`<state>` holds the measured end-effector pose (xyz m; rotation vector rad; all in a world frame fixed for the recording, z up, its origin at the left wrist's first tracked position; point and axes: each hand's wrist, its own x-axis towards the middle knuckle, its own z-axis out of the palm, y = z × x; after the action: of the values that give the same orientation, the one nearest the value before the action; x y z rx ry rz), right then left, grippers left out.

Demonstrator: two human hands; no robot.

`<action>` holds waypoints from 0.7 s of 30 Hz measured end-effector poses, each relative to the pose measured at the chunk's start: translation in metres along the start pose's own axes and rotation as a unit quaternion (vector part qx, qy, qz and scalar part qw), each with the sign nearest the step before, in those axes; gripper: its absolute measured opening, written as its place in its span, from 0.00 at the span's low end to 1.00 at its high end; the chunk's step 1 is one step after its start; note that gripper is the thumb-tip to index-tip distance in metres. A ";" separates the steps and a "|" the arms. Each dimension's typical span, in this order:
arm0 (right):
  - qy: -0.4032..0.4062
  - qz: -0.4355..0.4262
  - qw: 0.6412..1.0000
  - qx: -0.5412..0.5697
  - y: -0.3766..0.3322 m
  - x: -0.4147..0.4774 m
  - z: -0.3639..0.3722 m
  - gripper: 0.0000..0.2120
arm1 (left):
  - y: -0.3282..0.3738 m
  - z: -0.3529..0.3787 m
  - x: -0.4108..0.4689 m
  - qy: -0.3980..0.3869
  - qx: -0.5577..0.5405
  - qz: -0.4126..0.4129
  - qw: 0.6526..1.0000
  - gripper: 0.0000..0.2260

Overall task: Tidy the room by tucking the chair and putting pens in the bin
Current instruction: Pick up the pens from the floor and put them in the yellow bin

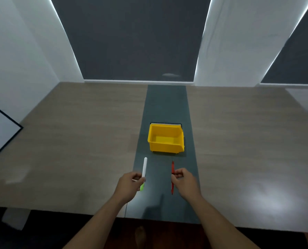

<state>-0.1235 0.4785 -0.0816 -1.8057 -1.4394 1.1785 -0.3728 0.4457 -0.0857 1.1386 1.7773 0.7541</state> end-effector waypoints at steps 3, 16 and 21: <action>0.004 0.010 1.000 -0.002 -0.008 0.029 0.003 0.03 | 0.008 -0.003 0.034 -0.012 0.006 0.003 1.000 0.02; 0.032 0.035 0.999 -0.010 -0.046 0.147 -0.001 0.04 | 0.051 -0.013 0.195 -0.090 0.077 0.055 0.991 0.06; 0.033 0.019 0.995 -0.087 -0.049 0.187 -0.008 0.06 | 0.067 -0.016 0.236 -0.080 0.162 0.097 0.979 0.08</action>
<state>-0.1312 0.6714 -0.0922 -1.9777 -1.5177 1.0289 -0.4085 0.6885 -0.1043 1.5614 1.7088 0.4767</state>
